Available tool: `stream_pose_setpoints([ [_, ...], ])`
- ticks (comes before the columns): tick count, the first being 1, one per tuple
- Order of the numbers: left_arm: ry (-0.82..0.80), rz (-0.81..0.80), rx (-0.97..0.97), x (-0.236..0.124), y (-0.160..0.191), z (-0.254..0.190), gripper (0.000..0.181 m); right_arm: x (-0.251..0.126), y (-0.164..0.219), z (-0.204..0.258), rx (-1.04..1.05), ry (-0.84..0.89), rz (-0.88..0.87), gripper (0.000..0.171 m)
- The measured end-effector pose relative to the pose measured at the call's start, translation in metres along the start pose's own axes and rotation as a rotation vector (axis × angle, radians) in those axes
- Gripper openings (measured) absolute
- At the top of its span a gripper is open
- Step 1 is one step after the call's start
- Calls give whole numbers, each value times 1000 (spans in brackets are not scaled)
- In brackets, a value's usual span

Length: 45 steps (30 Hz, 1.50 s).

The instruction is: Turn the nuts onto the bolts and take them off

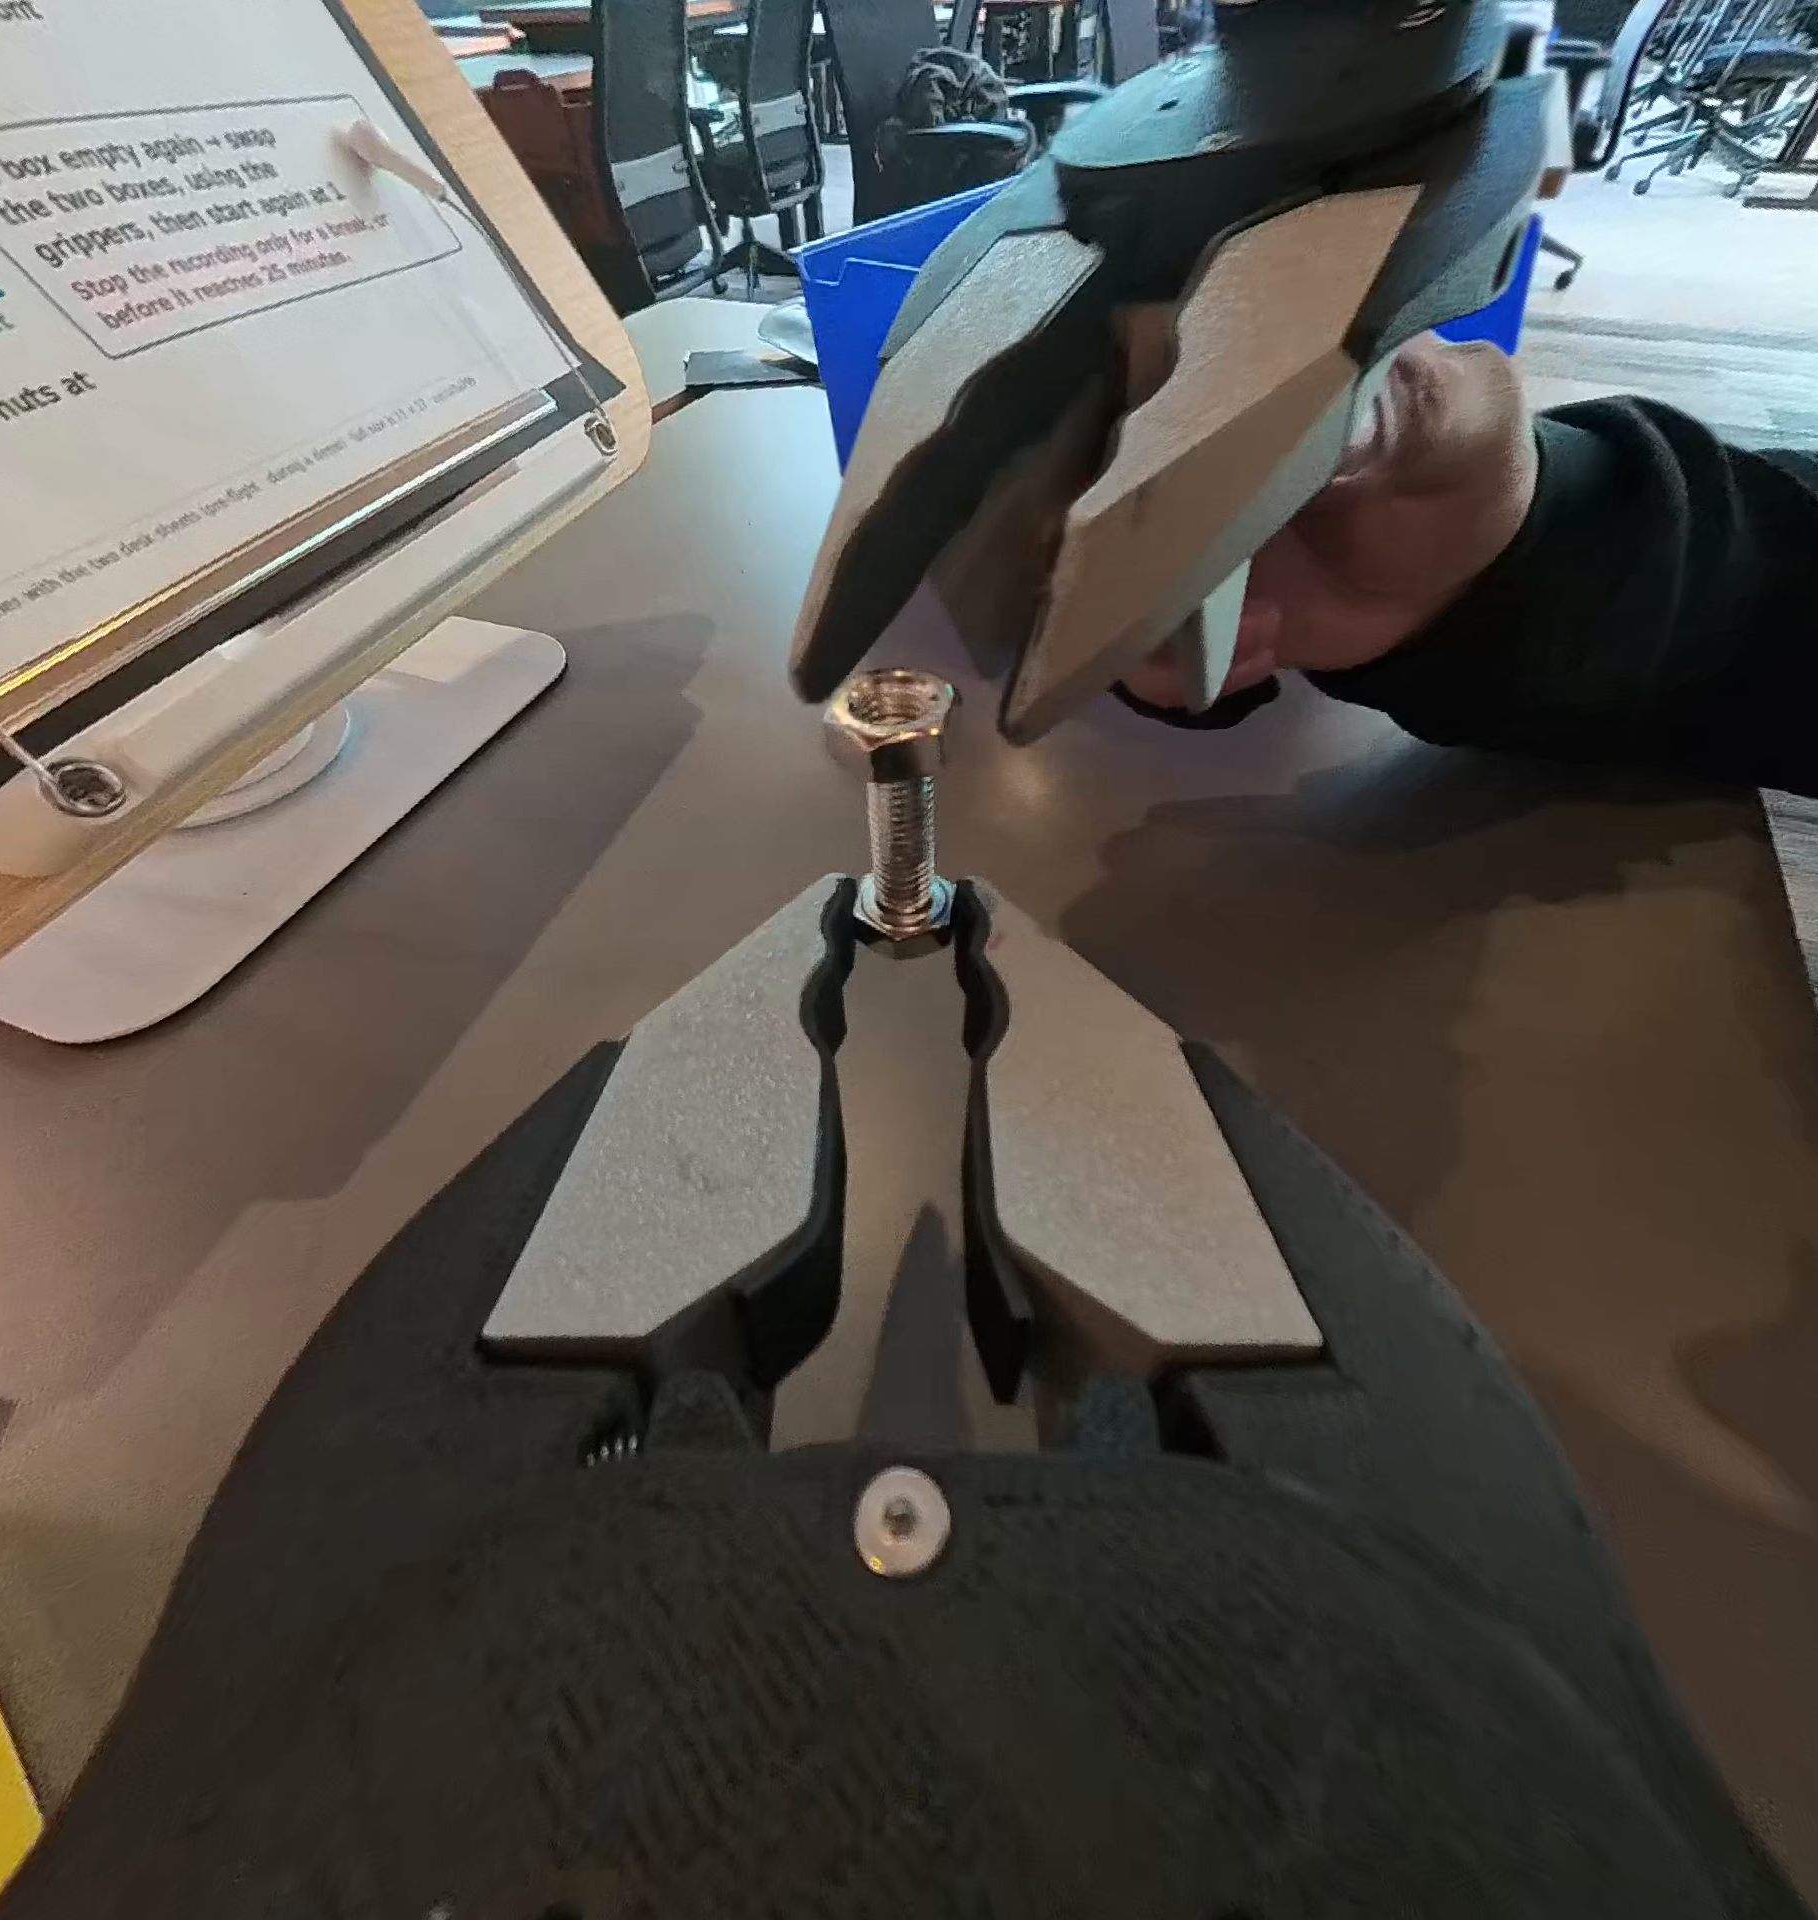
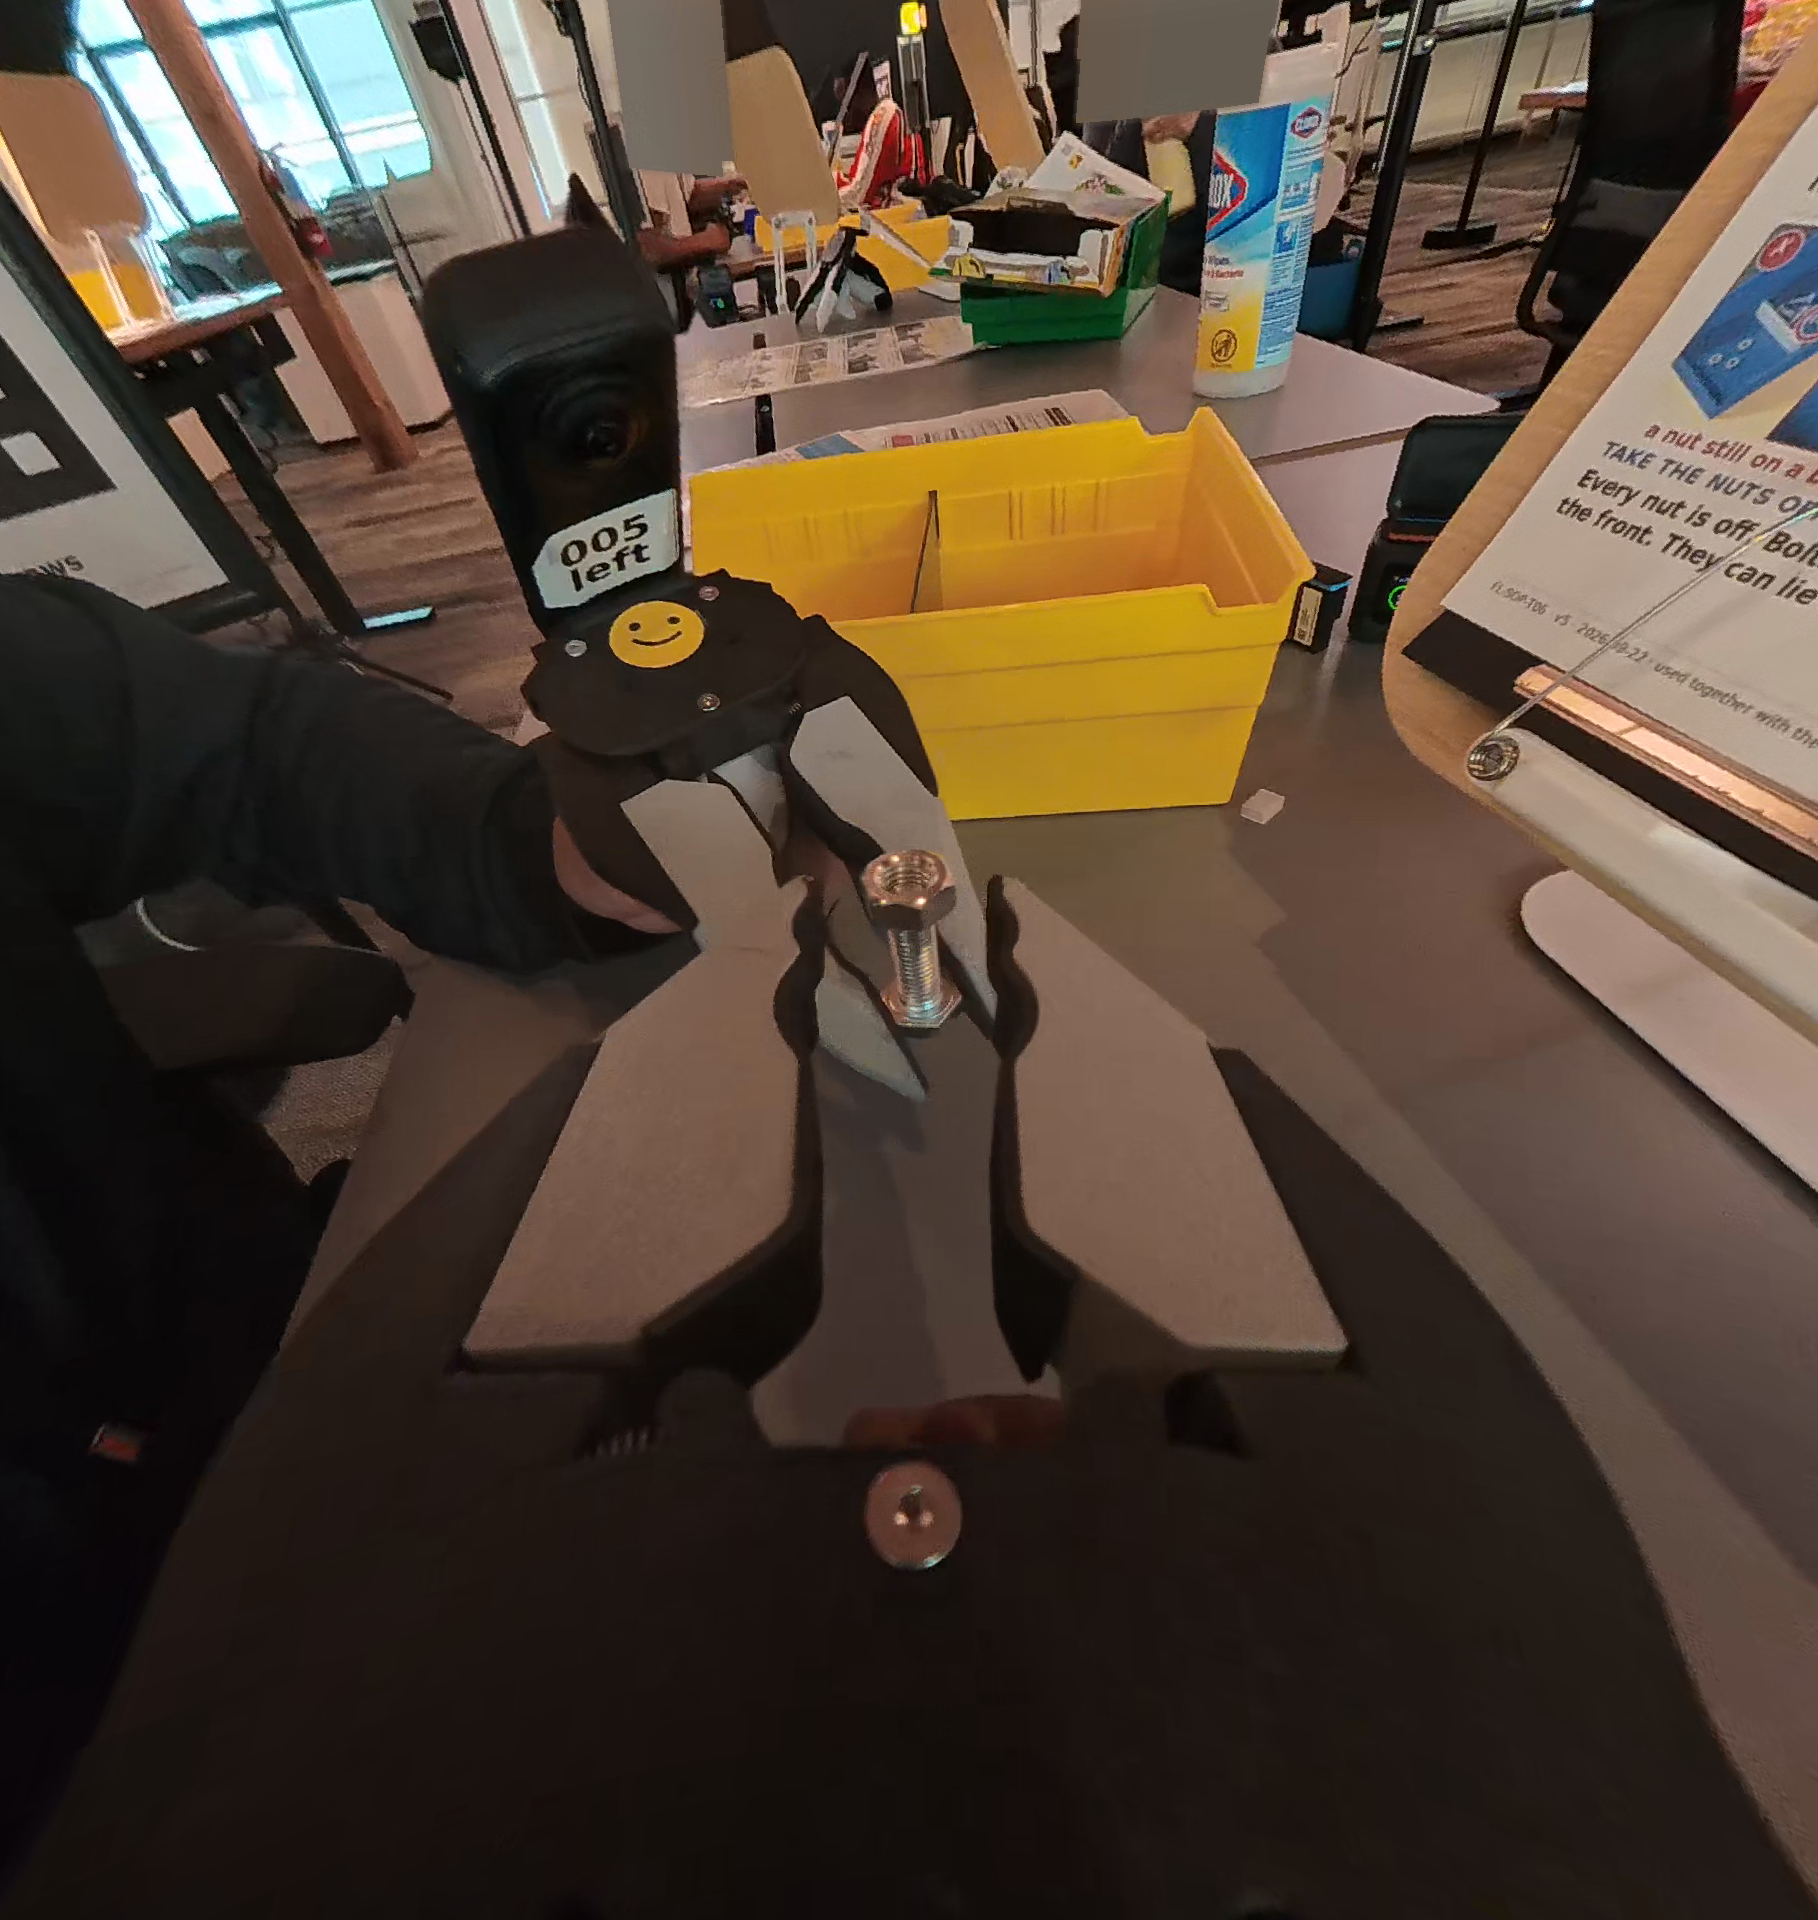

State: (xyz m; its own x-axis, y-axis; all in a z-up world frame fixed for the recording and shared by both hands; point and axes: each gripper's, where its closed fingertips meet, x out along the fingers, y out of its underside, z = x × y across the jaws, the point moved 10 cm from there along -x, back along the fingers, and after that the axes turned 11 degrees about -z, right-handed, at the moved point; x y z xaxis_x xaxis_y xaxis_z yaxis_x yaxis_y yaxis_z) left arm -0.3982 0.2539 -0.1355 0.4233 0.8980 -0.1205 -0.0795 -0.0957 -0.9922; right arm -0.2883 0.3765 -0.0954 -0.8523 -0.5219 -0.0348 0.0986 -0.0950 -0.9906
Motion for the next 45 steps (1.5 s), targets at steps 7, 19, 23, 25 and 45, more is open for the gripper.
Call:
stream_pose_setpoints([
  [7, -6, 2, -9, 3, 0, -2, 17, 5, 4, 3, -45, 6, 20, 15],
  [19, -59, 40, -44, 6, 5, 5, 17, 18, 27, -6, 76, 188, -10, 8],
  [23, -92, 42, -34, 0, 6, 12, 17, 6, 24, -12, 59, 194, -28, 21],
  [25, -125, 61, -58, -4, 7, 18, 17, -6, 19, -21, 57, 239, -55, 21],
  [45, -333, -70, -91, -26, 2, 42, 17, 87, 88, 56, -185, -68, 537, 37],
])
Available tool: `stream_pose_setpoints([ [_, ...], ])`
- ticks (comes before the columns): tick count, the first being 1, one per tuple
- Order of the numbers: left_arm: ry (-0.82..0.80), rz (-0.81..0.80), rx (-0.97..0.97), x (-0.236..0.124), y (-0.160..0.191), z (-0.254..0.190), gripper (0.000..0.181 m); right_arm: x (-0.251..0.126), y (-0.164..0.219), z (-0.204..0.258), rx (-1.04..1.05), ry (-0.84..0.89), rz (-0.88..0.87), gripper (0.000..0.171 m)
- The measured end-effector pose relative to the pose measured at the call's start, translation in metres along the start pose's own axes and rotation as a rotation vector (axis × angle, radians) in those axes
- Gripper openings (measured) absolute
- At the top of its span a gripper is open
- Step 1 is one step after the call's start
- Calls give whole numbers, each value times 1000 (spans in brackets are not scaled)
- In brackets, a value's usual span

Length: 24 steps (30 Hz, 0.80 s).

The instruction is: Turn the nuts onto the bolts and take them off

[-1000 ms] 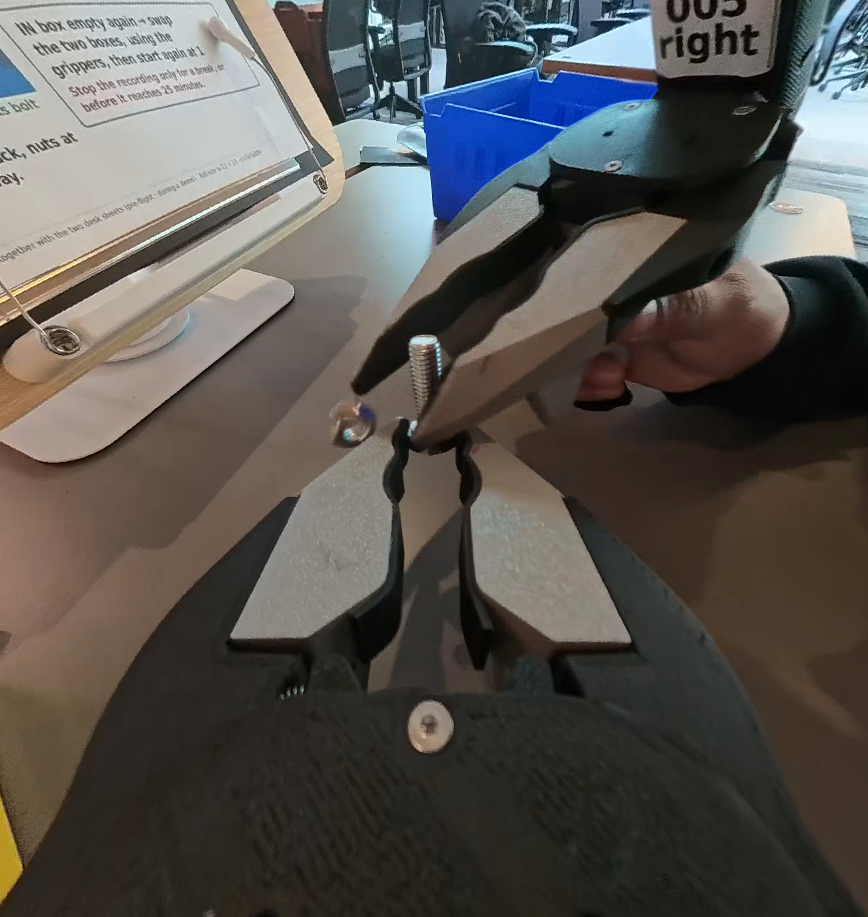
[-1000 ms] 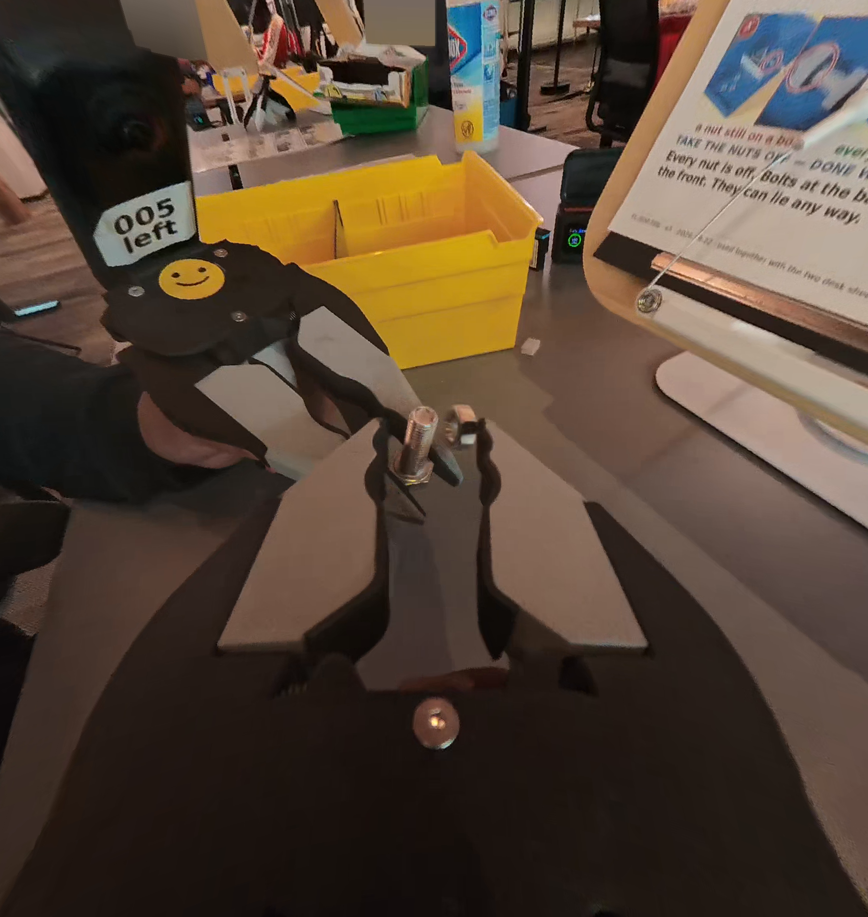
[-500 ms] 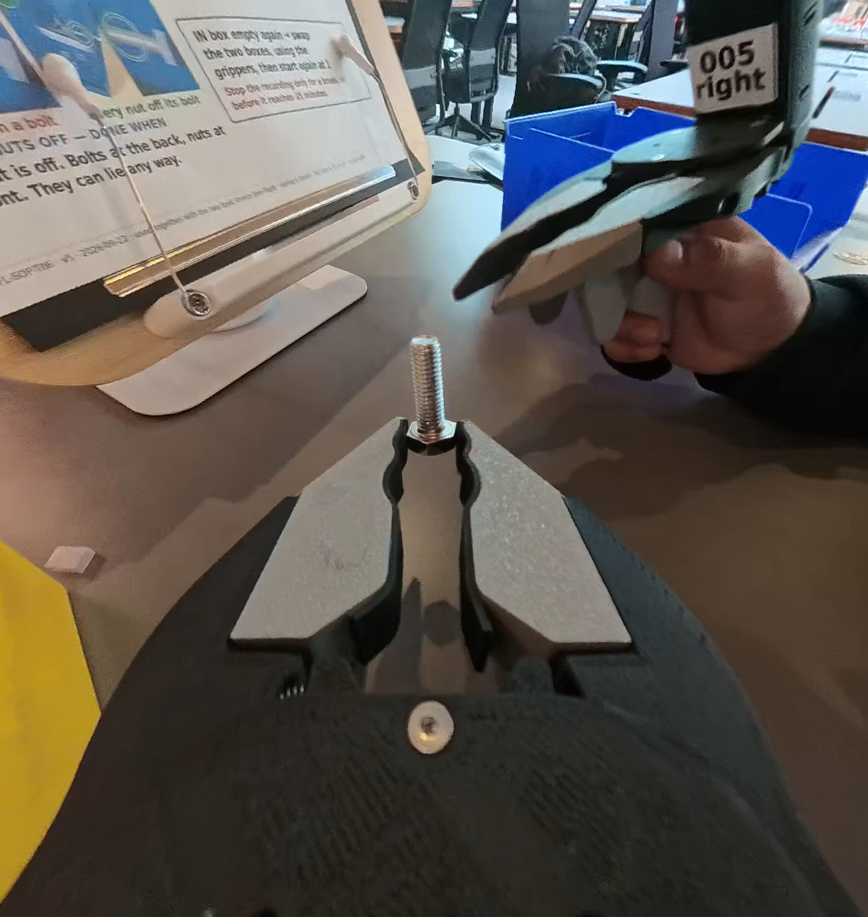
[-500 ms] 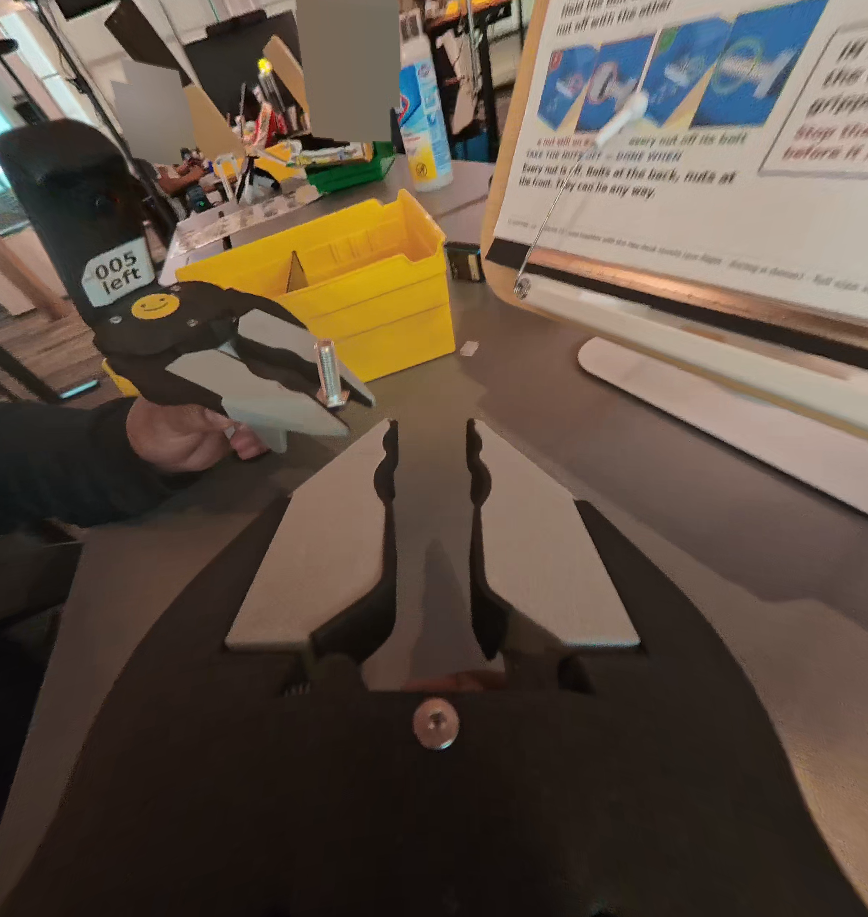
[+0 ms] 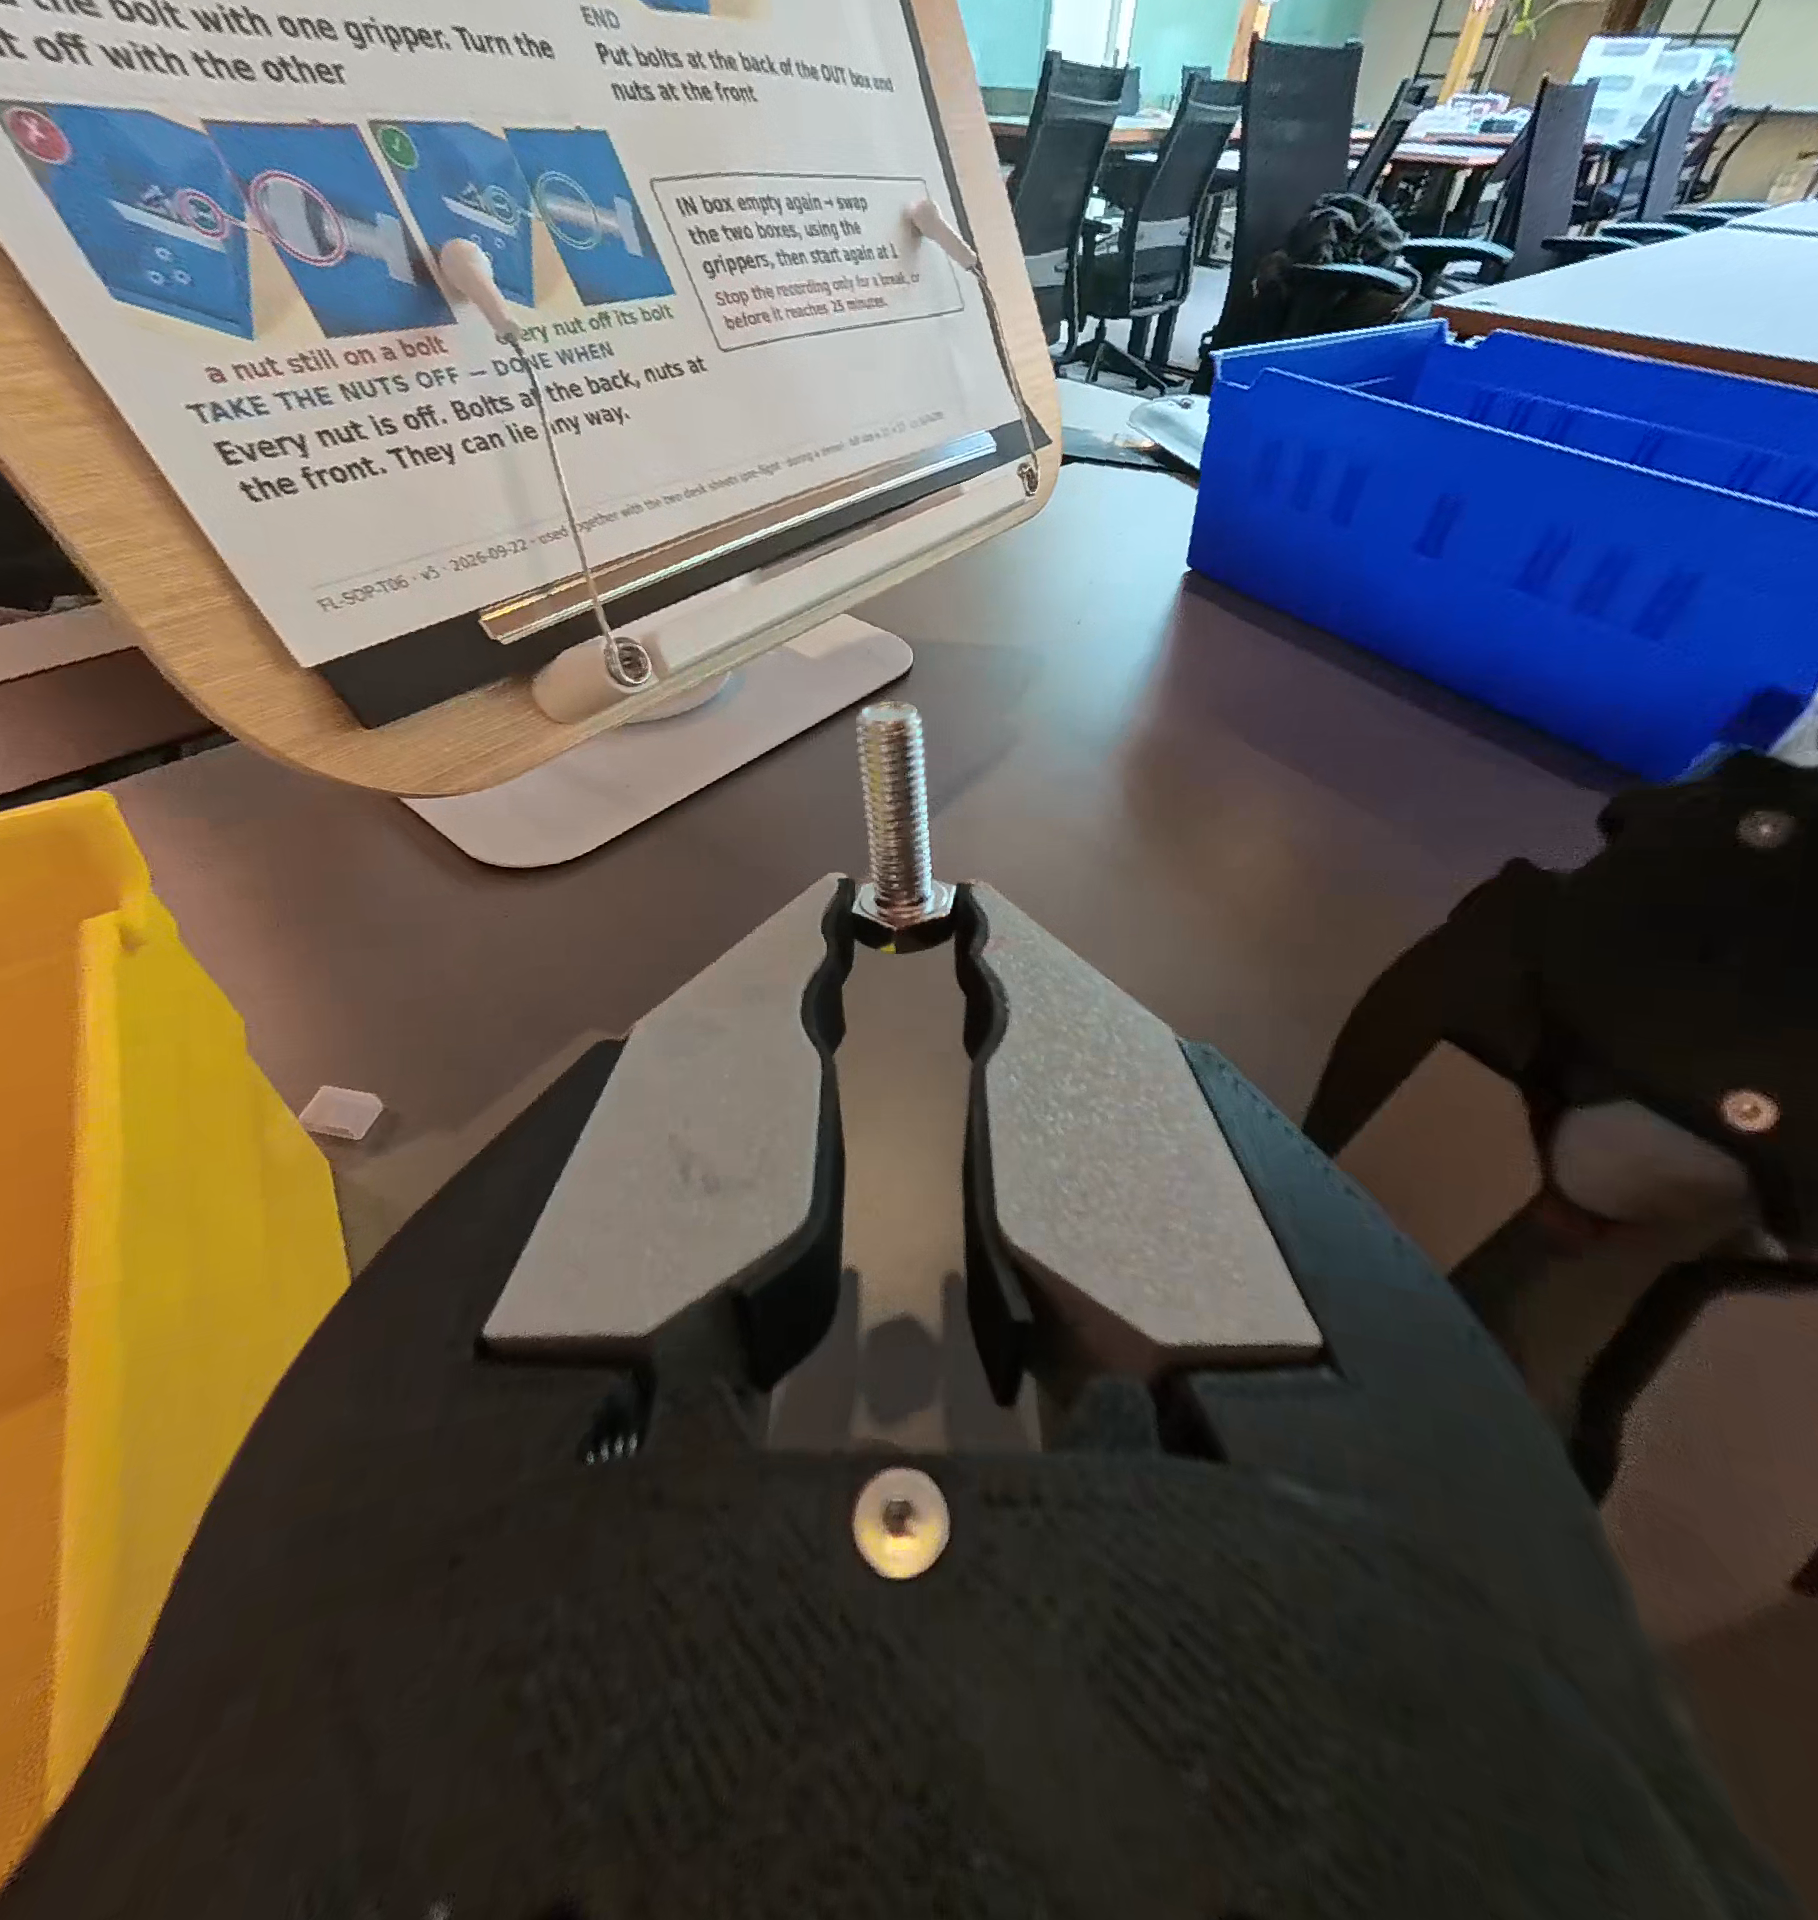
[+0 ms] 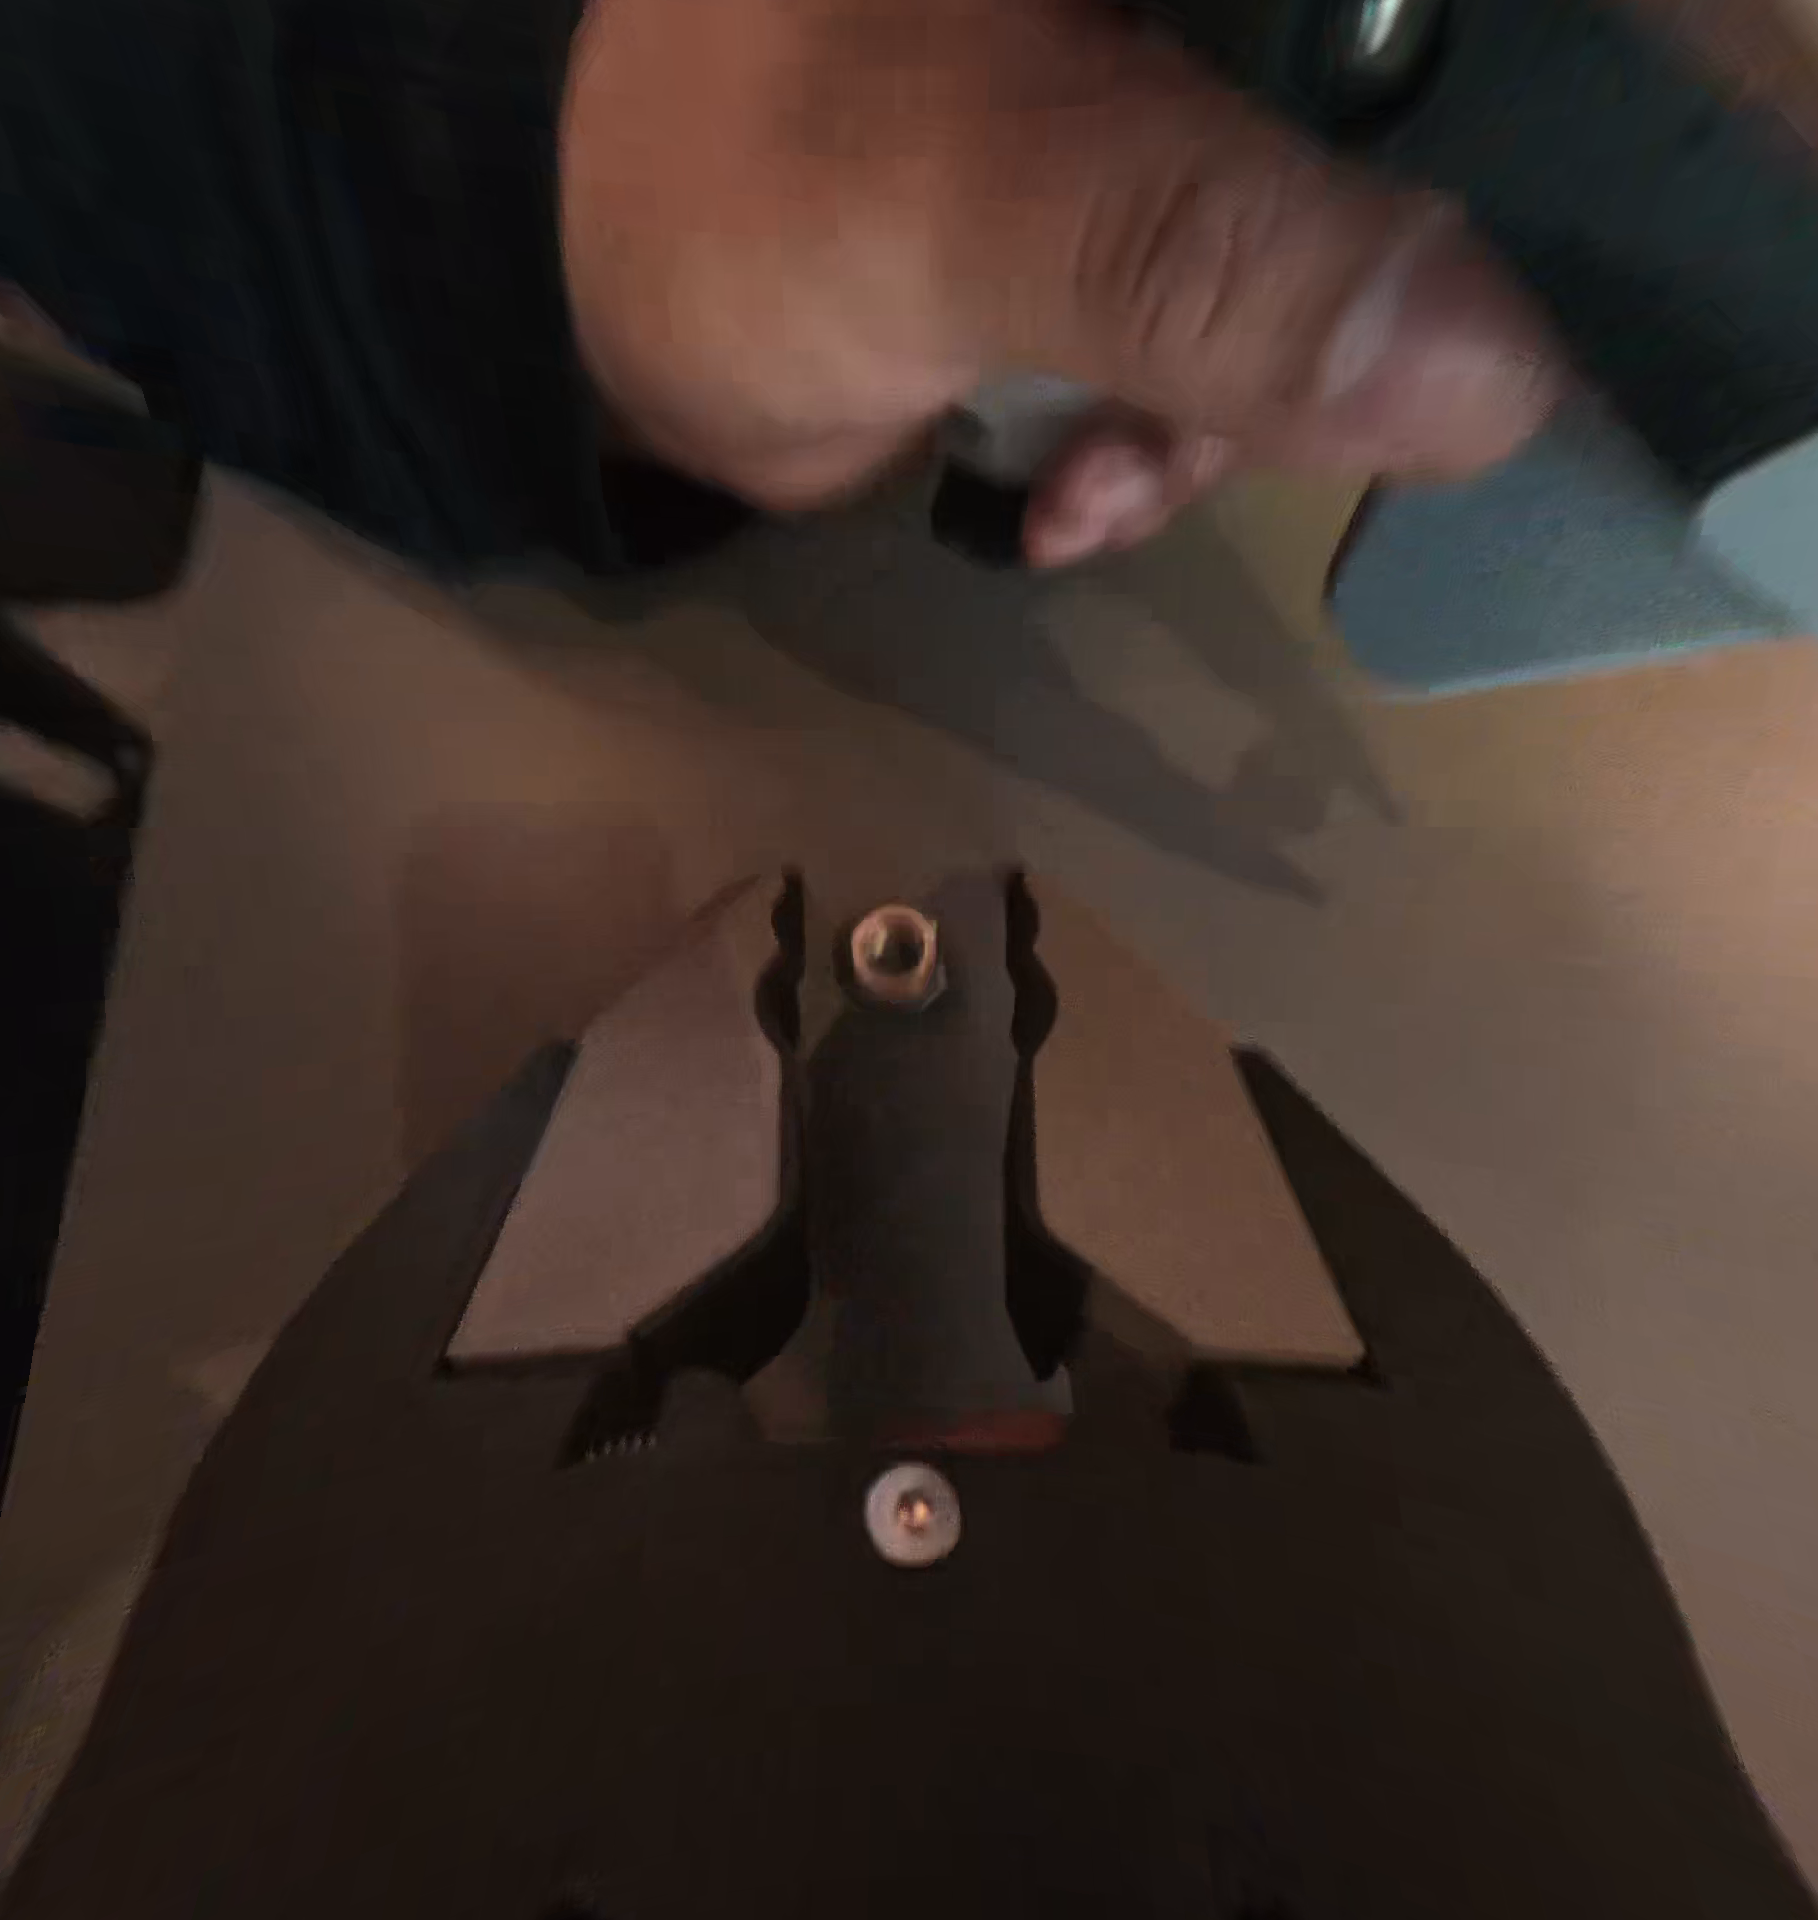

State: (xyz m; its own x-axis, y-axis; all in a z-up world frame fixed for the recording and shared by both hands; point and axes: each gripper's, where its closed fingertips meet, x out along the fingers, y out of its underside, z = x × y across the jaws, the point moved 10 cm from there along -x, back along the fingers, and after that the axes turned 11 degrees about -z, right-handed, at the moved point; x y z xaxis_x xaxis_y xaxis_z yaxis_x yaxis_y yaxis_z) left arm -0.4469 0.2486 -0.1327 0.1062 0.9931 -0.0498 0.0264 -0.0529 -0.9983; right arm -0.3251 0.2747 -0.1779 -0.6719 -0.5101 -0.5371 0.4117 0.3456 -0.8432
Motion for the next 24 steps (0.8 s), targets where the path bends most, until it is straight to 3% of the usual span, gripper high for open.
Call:
stream_pose_setpoints([
  [4, 10, -13, 2, -2, -2, 0, 17, -11, 6, -6, 54, -24, -14, 14],
  [16, 134, 46, 105, 5, 5, -14, 17, -64, 38, -44, 105, 133, -14, 14],
  [24, 197, 64, 155, 6, 6, -31, 16, -75, 24, -39, 86, 173, -263, 27],
])
